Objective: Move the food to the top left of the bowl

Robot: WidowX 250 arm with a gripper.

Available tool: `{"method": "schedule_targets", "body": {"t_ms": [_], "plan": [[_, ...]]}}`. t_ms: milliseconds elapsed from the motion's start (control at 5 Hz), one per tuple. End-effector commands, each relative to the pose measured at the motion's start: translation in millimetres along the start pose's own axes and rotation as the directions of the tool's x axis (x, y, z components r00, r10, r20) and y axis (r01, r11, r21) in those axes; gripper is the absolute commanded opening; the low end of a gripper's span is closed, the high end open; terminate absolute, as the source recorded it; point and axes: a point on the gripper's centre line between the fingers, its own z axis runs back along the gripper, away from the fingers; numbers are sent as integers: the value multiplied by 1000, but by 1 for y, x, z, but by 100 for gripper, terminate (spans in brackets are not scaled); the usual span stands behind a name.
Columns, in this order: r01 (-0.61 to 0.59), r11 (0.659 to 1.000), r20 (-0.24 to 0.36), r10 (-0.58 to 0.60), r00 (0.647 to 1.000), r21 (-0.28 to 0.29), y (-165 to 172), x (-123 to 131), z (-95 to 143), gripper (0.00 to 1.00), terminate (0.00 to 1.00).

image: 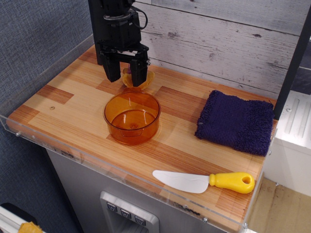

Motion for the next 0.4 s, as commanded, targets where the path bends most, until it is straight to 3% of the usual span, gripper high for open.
{"method": "schedule_targets", "body": {"t_ms": [0,200], "plan": [[49,998,186,-57,981,47,-17,-3,54,100,0],[84,992,268,-107,957,99,-30,-1,93,100,0]]}}
